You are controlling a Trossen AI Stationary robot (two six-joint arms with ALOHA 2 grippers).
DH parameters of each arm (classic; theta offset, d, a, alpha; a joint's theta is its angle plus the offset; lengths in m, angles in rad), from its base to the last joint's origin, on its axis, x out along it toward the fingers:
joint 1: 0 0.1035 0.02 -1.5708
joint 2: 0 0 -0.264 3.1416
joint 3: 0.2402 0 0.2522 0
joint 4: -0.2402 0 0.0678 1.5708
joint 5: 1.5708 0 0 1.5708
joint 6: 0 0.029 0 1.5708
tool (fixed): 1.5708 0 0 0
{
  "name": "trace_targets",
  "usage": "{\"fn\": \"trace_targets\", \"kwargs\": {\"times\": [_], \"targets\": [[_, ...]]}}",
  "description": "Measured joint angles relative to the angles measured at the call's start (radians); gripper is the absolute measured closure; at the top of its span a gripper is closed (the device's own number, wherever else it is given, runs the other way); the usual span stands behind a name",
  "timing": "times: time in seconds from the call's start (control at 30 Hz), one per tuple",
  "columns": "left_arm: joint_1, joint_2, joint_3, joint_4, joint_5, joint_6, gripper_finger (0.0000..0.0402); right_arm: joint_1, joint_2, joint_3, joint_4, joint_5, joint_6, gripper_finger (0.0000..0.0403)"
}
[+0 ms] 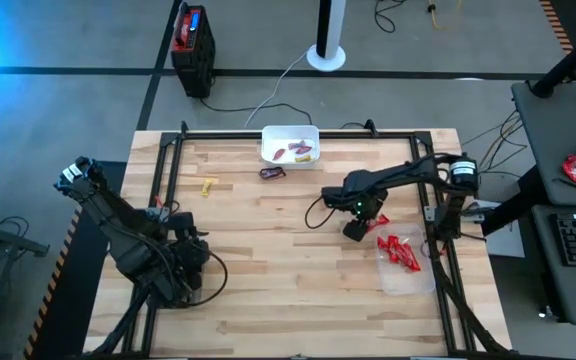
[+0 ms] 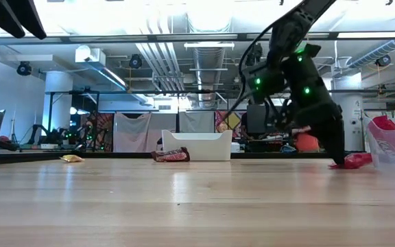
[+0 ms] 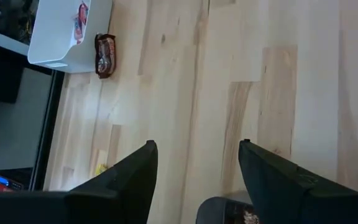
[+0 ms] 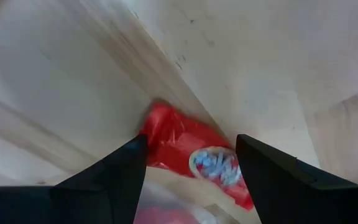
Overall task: Sort candy by brand, put in halloween buckets
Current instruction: Put the red chocolate bar into the transparent bin
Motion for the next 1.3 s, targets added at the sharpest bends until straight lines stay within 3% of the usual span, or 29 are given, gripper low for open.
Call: {"fn": "trace_targets", "kwargs": {"times": [0.2,0.47,0.63,0.8,1.07,1.3], "targets": [[0.000,0.000,0.000,-0.001,-0.024,0.000,0.0194,0.002,0.043,0.002,0.016,-0.010,-0.009,0.0204],[0.000,0.000,0.000,-0.002,-0.025,0.000,0.0194,0.003,0.043,0.003,0.044,-0.015,-0.014,0.0330],[0.000,0.000,0.000,0.002,-0.026,-0.001,0.0194,0.003,0.042,0.003,0.051,-0.011,-0.027,0.0382],[0.000,0.000,0.000,0.015,-0.055,-0.004,0.0194,0.002,0.014,0.040,0.068,0.029,-0.030,0.0388],[0.000,0.000,-0.003,0.041,-0.114,-0.004,0.0194,0.036,-0.141,0.196,0.053,0.046,-0.025,0.0389],[0.000,0.000,-0.003,0.094,-0.113,-0.004,0.0194,0.195,-0.303,0.227,-0.044,-0.090,0.126,0.0389]]}}
